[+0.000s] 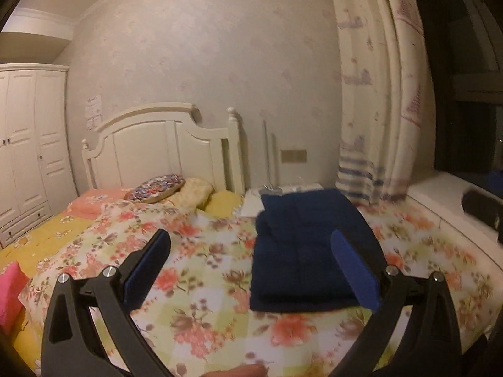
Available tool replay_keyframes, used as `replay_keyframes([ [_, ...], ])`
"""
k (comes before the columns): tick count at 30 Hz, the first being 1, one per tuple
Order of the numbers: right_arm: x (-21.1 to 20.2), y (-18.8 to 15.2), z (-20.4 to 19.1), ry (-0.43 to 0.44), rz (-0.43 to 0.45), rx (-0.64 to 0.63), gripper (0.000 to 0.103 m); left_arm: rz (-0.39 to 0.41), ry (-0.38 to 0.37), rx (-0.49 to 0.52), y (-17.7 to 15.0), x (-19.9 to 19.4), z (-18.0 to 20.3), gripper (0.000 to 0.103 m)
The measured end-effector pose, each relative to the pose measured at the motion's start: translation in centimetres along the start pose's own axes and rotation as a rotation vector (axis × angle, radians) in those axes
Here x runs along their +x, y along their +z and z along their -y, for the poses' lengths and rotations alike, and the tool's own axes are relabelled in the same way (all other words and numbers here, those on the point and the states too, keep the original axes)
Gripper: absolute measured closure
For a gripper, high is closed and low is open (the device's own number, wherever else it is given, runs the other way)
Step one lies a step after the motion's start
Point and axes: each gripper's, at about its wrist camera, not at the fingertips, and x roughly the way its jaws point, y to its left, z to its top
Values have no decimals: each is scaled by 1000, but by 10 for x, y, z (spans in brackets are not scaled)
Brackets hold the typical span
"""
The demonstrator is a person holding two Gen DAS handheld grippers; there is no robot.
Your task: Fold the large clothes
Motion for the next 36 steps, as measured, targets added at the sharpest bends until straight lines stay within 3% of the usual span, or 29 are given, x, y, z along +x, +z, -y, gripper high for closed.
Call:
replay_keyframes([
  [9, 12, -8, -3, 24, -45, 4, 4, -34, 9, -64, -9, 6, -11, 2],
  [36, 21, -20, -5, 52, -87, 19, 4, -40, -5, -39, -12, 4, -6, 2],
])
